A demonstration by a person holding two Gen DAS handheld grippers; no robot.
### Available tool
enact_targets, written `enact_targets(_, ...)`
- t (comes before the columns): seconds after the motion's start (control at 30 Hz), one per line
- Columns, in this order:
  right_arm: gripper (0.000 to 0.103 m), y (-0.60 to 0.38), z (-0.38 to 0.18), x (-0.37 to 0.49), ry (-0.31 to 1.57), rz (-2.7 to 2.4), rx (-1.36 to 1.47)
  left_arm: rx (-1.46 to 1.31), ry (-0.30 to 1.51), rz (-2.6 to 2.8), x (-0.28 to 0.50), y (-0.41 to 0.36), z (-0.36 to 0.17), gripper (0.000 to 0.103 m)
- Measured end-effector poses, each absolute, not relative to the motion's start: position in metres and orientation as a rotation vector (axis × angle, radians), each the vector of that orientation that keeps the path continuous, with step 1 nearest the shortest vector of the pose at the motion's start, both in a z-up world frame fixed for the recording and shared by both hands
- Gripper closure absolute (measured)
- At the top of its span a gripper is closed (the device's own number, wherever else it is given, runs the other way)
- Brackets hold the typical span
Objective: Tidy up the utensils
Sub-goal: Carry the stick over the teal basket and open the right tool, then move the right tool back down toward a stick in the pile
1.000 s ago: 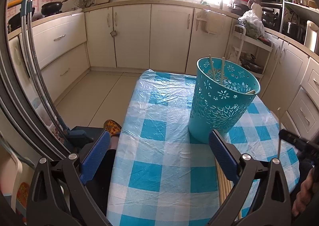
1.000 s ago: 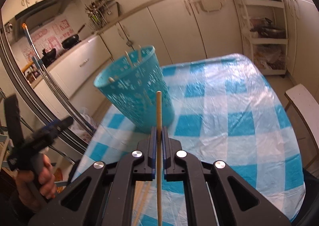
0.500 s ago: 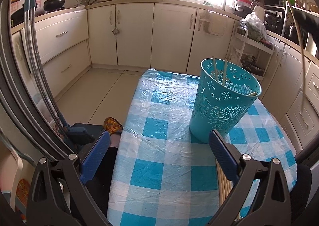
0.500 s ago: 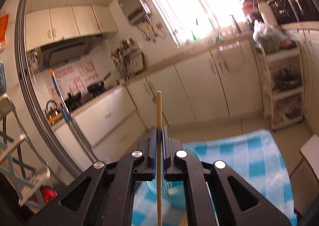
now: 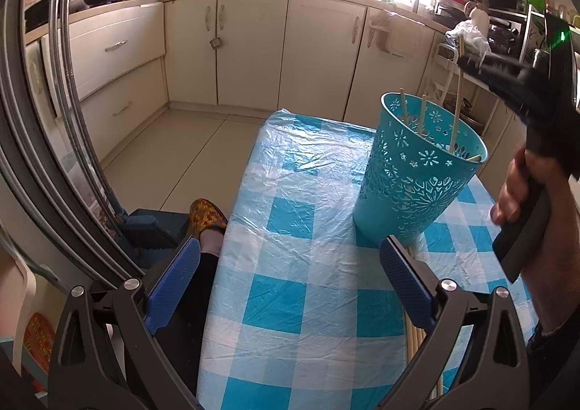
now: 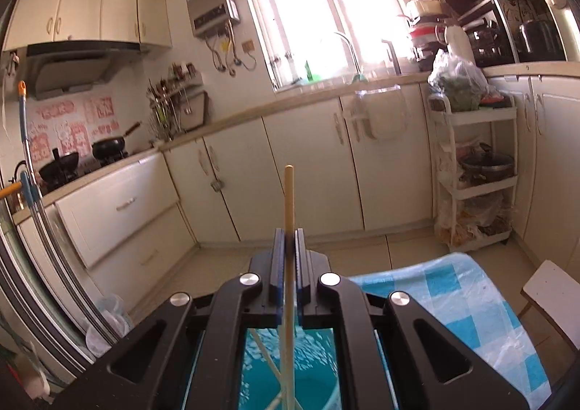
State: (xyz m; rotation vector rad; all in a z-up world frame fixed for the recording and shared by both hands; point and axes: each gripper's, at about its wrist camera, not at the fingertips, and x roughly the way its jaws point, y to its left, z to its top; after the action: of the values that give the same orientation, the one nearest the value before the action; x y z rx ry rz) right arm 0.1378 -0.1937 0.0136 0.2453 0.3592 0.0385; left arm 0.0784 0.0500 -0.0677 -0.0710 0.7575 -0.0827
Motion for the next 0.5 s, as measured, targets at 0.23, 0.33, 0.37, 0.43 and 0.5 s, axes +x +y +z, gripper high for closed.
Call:
enact_targets(0.23,0.088,-0.205,0.023,0.106,0.373,0.06,0.275,-0.073,0.762,-0.083,0.076,0.048,-0.067,0.008)
enact_targets(0.33,0.087,-0.214,0.03,0.078,0.358,0.062,0.3,-0.07,0.759,-0.084,0.074,0.046,-0.065,0.008)
enact_targets(0.37,0.087,-0.217,0.03,0.068,0.359,0.063,0.305,-0.068,0.759,-0.084,0.073,0.045,-0.065,0.008)
enact_targets(0.43,0.087,-0.221,0.027,0.044,0.374,0.056,0.314,-0.061,0.758,-0.085,0.071,0.042,-0.064,0.008)
enact_targets(0.5,0.086,-0.222,0.018,0.022,0.409,0.044,0.313,-0.054,0.754,-0.09,0.068,0.039,-0.062,0.008)
